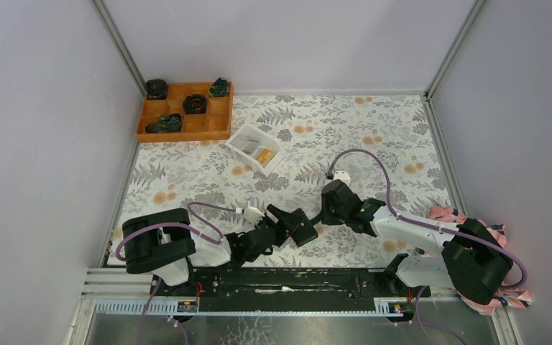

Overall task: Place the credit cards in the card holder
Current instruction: Close the card holder at the center of the board.

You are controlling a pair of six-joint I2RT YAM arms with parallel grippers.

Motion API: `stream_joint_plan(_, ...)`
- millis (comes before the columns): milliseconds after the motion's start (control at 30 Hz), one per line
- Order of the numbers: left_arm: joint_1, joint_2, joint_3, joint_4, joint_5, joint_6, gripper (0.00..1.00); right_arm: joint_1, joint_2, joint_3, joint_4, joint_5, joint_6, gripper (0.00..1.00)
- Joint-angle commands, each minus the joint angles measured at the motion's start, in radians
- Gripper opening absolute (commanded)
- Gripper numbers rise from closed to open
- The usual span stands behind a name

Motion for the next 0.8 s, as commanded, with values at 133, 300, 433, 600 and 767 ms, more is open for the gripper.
stream_joint_plan(133,-0.001,0.013,-0.011,-0.069,-0.051,0.024,0.77,0.009,-0.015,0.035,-0.014,0.039,-0.029,0.27)
stream_joint_plan(300,-0.001,0.019,-0.005,-0.072,-0.049,0.027,0.77,0.009,-0.027,0.036,-0.006,0.037,-0.037,0.25)
stream_joint_plan(433,0.001,0.022,-0.005,-0.07,-0.047,0.027,0.77,0.009,-0.04,0.042,-0.006,0.037,-0.047,0.23)
stream_joint_plan(600,0.003,0.023,-0.003,-0.07,-0.045,0.026,0.77,0.009,-0.041,0.048,0.0,0.025,-0.055,0.22)
stream_joint_plan(767,0.002,0.024,0.0,-0.07,-0.041,0.029,0.77,0.008,-0.02,0.05,0.015,0.006,-0.059,0.22)
